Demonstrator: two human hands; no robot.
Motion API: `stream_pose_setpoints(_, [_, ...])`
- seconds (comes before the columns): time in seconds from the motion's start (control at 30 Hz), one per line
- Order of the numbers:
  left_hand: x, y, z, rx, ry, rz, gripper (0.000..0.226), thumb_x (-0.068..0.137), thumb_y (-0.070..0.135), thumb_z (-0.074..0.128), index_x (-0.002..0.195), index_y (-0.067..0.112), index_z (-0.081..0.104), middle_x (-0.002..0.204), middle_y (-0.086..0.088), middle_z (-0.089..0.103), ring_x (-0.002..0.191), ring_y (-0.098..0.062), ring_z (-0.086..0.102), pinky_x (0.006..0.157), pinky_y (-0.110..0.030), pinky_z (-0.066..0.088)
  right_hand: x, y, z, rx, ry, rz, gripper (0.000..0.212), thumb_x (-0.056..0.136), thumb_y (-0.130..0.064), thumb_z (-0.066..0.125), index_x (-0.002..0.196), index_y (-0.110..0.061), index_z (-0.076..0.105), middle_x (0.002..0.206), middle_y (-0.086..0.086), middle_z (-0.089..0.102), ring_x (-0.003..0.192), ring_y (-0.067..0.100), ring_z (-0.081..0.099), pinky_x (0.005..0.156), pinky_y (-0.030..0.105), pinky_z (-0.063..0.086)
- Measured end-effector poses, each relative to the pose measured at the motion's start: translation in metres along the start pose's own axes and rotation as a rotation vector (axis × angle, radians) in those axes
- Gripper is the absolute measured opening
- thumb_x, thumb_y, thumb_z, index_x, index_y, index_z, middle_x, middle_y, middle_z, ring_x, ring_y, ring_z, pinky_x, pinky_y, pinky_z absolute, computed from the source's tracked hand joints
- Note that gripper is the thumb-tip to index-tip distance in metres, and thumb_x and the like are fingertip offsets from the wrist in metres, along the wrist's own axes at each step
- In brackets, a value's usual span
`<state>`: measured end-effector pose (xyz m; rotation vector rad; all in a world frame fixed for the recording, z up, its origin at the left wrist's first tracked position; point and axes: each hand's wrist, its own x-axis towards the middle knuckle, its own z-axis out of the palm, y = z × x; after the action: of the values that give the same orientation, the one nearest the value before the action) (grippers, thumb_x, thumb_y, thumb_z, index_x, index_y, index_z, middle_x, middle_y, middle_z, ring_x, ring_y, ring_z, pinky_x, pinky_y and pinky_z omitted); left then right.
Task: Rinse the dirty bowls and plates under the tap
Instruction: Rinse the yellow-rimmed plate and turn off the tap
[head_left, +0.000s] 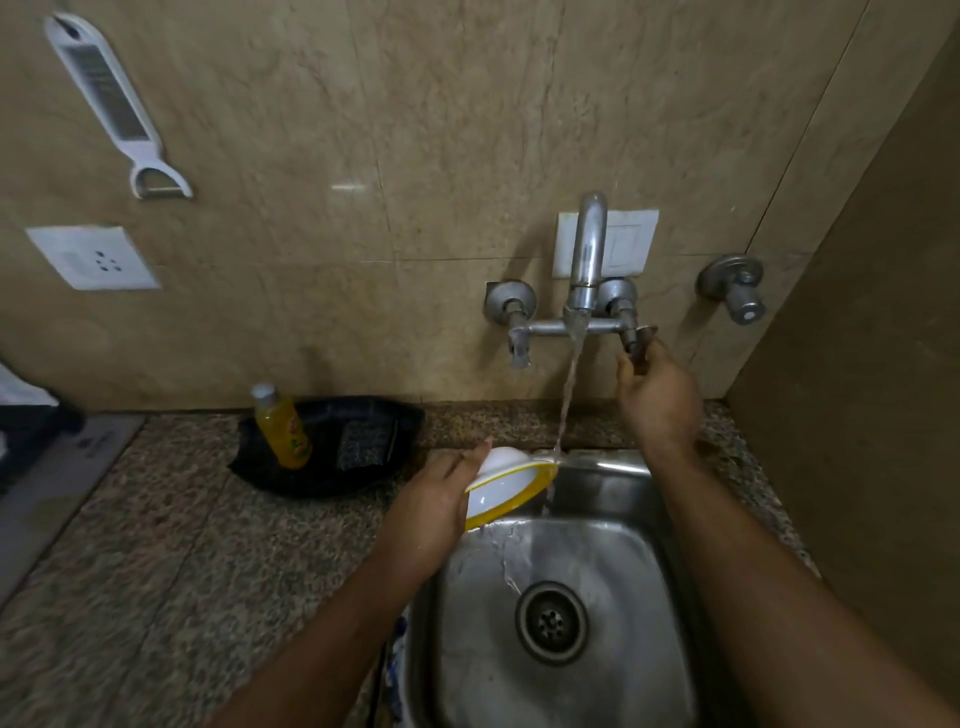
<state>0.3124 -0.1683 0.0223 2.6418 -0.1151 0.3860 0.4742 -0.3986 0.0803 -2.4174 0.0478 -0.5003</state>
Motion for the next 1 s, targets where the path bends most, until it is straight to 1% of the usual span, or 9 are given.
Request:
stream_pose_setpoints(0.13, [-0.002, 0.0, -0.002, -0.026, 0.005, -0.033, 0.067, 0.082, 0.014, 0.043, 0.147, 0.03, 0.041, 0.132, -0.005, 0.057, 0.11, -0.027, 0.06, 0.089, -0.034, 0.051, 0.0, -0.001, -0.006, -0.087, -0.02, -0.032, 0.027, 0.096, -0.04, 0.049, 0.121, -0.029, 0.053, 0.083, -0.001, 0.066, 0.067, 0.018, 0.053, 0.06, 0.028, 0.04])
stream_pose_setpoints(0.27, [0.0, 0.003, -0.005, -0.143, 0.056, -0.102, 0.056, 0.086, 0.014, 0.046, 0.141, 0.024, 0.051, 0.125, -0.006, 0.061, 0.107, -0.025, 0.062, 0.086, -0.025, 0.044, -0.032, 0.0, -0.014, 0.094, -0.179, 0.093, 0.054, 0.091, -0.035, 0.056, 0.141, -0.026, 0.038, 0.094, -0.002, 0.064, 0.085, 0.026, 0.061, 0.077, 0.036, 0.047])
stream_pose_setpoints(0.4, [0.007, 0.009, -0.012, -0.212, 0.091, -0.009, 0.051, 0.086, 0.007, 0.051, 0.135, 0.018, 0.058, 0.125, -0.006, 0.063, 0.11, -0.015, 0.058, 0.091, -0.008, 0.036, -0.09, 0.011, -0.008, 0.42, -0.531, 0.002, 0.061, 0.086, -0.023, 0.064, 0.142, -0.026, 0.04, 0.118, -0.009, 0.057, 0.106, 0.015, 0.06, 0.093, 0.038, 0.048])
stream_pose_setpoints(0.5, [0.012, 0.012, -0.016, -0.245, 0.101, 0.035, 0.05, 0.083, 0.004, 0.051, 0.131, 0.014, 0.061, 0.125, -0.005, 0.064, 0.113, -0.014, 0.058, 0.098, -0.006, 0.034, -0.103, 0.013, -0.011, 0.494, -0.802, -0.108, 0.053, 0.082, -0.013, 0.074, 0.12, -0.041, 0.052, 0.117, -0.021, 0.059, 0.103, -0.01, 0.057, 0.097, 0.032, 0.048])
stream_pose_setpoints(0.53, [0.013, 0.014, -0.016, -0.253, 0.094, 0.043, 0.05, 0.082, 0.005, 0.05, 0.13, 0.014, 0.062, 0.125, -0.005, 0.065, 0.114, -0.014, 0.059, 0.1, -0.008, 0.035, -0.104, 0.011, -0.013, 0.434, -0.797, -0.152, 0.047, 0.082, -0.011, 0.073, 0.113, -0.042, 0.057, 0.112, -0.023, 0.062, 0.1, -0.013, 0.058, 0.095, 0.03, 0.048])
stream_pose_setpoints(0.6, [0.015, 0.017, -0.016, -0.259, 0.079, 0.058, 0.049, 0.083, 0.008, 0.05, 0.13, 0.014, 0.062, 0.125, -0.003, 0.065, 0.115, -0.013, 0.059, 0.101, -0.011, 0.037, -0.104, 0.01, -0.01, 0.261, -0.646, -0.231, 0.035, 0.087, -0.014, 0.065, 0.113, -0.037, 0.067, 0.108, -0.013, 0.071, 0.101, 0.002, 0.064, 0.088, 0.03, 0.051])
stream_pose_setpoints(0.73, [0.011, 0.005, -0.016, -0.192, -0.013, 0.031, 0.051, 0.087, 0.019, 0.061, 0.137, 0.02, 0.056, 0.129, -0.002, 0.065, 0.116, -0.017, 0.062, 0.1, -0.029, 0.047, -0.108, 0.01, -0.016, 0.104, -0.453, -0.315, 0.039, 0.09, -0.012, 0.055, 0.124, -0.029, 0.064, 0.109, 0.002, 0.073, 0.103, 0.026, 0.065, 0.08, 0.032, 0.05])
stream_pose_setpoints(0.87, [0.008, 0.0, -0.023, -0.114, -0.037, -0.01, 0.058, 0.079, 0.009, 0.059, 0.136, 0.019, 0.057, 0.127, -0.006, 0.066, 0.114, -0.021, 0.063, 0.098, -0.03, 0.049, -0.119, 0.014, -0.022, 0.027, -0.354, -0.396, 0.046, 0.089, -0.016, 0.061, 0.134, -0.024, 0.056, 0.103, 0.006, 0.073, 0.092, 0.029, 0.066, 0.072, 0.033, 0.049])
stream_pose_setpoints(1.0, [0.004, -0.004, -0.015, -0.088, -0.088, -0.009, 0.056, 0.08, 0.017, 0.055, 0.136, 0.024, 0.054, 0.128, -0.007, 0.064, 0.113, -0.025, 0.063, 0.096, -0.031, 0.049, -0.129, 0.023, -0.014, -0.012, -0.404, -0.368, 0.054, 0.089, -0.021, 0.062, 0.142, -0.021, 0.047, 0.111, 0.007, 0.071, 0.097, 0.027, 0.067, 0.083, 0.037, 0.054])
